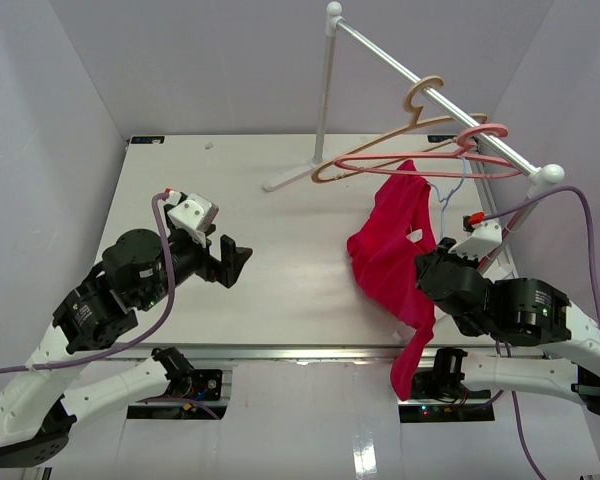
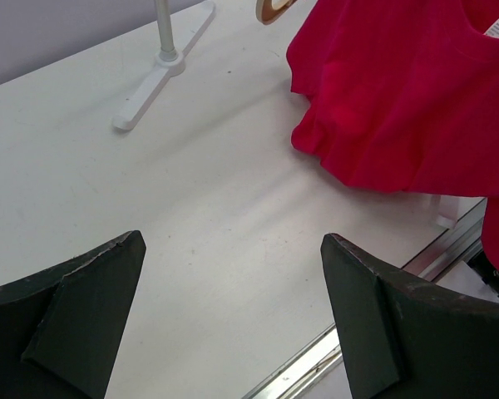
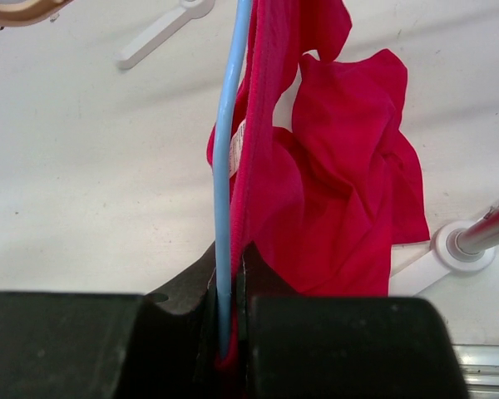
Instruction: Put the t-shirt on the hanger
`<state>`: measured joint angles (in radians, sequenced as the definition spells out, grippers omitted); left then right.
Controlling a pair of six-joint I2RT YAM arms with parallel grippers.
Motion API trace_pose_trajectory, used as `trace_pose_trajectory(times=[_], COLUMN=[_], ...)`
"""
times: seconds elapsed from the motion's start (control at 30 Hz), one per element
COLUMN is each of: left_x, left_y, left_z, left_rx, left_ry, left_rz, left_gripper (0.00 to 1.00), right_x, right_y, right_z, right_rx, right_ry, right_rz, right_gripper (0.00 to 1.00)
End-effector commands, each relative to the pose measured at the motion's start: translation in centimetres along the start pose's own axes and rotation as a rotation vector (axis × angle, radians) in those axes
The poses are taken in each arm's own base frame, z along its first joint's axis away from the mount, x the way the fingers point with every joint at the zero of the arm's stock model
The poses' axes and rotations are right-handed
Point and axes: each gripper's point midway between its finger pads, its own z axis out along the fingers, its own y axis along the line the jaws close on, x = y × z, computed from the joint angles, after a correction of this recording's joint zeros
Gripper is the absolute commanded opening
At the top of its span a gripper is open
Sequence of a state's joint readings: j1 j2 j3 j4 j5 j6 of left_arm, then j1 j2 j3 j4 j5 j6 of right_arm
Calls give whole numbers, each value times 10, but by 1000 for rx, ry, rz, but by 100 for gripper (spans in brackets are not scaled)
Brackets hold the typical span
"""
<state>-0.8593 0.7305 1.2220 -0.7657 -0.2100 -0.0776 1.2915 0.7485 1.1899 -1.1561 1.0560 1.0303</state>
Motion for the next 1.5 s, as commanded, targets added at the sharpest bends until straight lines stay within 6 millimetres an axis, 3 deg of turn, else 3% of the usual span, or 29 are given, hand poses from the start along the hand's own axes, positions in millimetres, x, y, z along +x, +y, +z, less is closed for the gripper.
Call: trace_pose_trajectory(times=[0.0, 0.13, 0.23, 0.47, 0.6, 0.73, 0.9, 0.97, 1.03, 1.17, 1.33, 1.47], left_x=[-7, -16, -21, -32, -42, -52, -59, -53, -43, -38, -61, -83], left_y=[8, 10, 0, -19, -43, -79, -114, -126, -129, -114, -97, -90], left_z=[-11, -20, -23, -13, 4, 18, 24, 27, 34, 46, 74, 103], left_rx=[-36, -37, 28, 120, 217, 394, 585, 646, 660, 561, 444, 382], left_ry=[0, -25, -53, -82, -76, -102, -97, -62, -26, -41, -152, -193], left_rz=[0, -10, -1, 3, -41, -75, -95, -102, -99, -74, 15, 146], left_gripper=[98, 98, 98, 98, 93, 90, 87, 84, 83, 84, 84, 81], right_x=[-16, 2, 12, 30, 20, 6, -10, -19, -25, -29, -3, 27], right_y=[-4, -5, -8, -23, -16, -6, 24, 35, 41, 46, 36, 11], right_z=[-4, -2, 1, 2, -1, 0, 8, 9, 10, 11, 17, 18], right_rx=[43, 74, 87, 90, 79, 67, -19, -37, -34, 15, 78, 81], right_ry=[-40, 27, 45, 66, 57, 16, -69, -98, -110, -102, -30, 22], right_rz=[106, 89, 74, 154, 149, 212, 365, 407, 405, 279, 133, 78], right_gripper=[8, 8, 8, 8, 8, 8, 8, 8, 8, 8, 8, 8])
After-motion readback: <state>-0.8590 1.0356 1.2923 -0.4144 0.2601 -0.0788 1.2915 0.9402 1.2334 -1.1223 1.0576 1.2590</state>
